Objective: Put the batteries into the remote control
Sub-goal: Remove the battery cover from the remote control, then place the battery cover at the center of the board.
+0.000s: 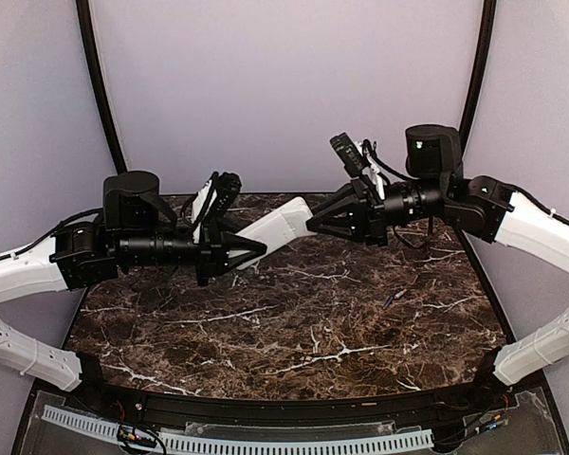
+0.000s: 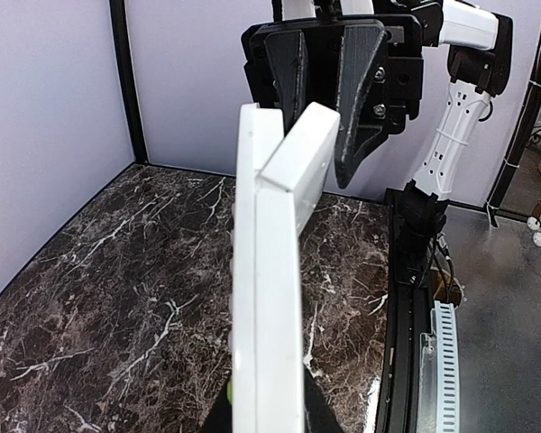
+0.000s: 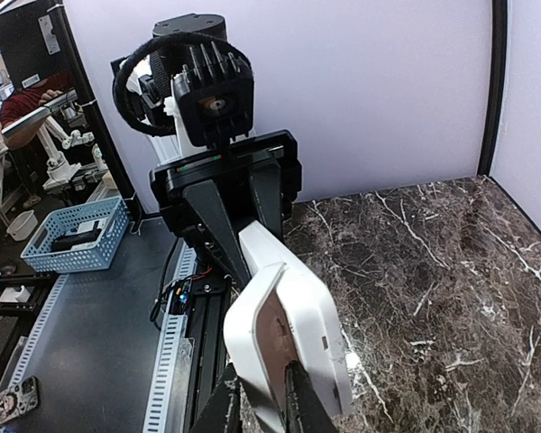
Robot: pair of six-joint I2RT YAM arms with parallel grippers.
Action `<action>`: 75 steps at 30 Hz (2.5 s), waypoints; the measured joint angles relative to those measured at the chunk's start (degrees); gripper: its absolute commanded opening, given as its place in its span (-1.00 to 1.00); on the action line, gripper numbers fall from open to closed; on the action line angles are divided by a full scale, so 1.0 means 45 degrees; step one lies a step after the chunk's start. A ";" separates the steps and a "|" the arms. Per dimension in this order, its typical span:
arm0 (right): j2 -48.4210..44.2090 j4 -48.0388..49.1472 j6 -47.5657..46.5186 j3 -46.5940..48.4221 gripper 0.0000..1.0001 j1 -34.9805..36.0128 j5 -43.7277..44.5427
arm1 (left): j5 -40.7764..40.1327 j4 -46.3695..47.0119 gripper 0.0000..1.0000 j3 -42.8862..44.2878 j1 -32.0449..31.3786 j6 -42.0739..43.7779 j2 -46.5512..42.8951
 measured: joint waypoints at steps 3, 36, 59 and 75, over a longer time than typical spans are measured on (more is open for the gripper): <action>0.0097 -0.0053 0.0000 -0.0019 -0.67 0.0000 0.0049 | -0.0029 0.0005 -1.00 0.0000 0.0000 0.0005 0.0005; 0.0248 -0.0418 0.0607 -0.0019 -1.00 -0.0131 0.2215 | -0.2297 -0.0155 -1.00 -0.0053 0.0646 -0.0622 0.0092; 0.8665 -0.5945 0.2438 0.2322 -1.00 -0.2953 0.6543 | -0.3453 -0.1389 -1.00 -0.0767 0.1948 -0.1394 0.0034; 0.8432 -0.6834 0.1608 0.2749 -0.66 -0.2934 0.5916 | -0.2871 -0.1525 -1.00 -0.0869 0.1957 -0.1239 -0.0311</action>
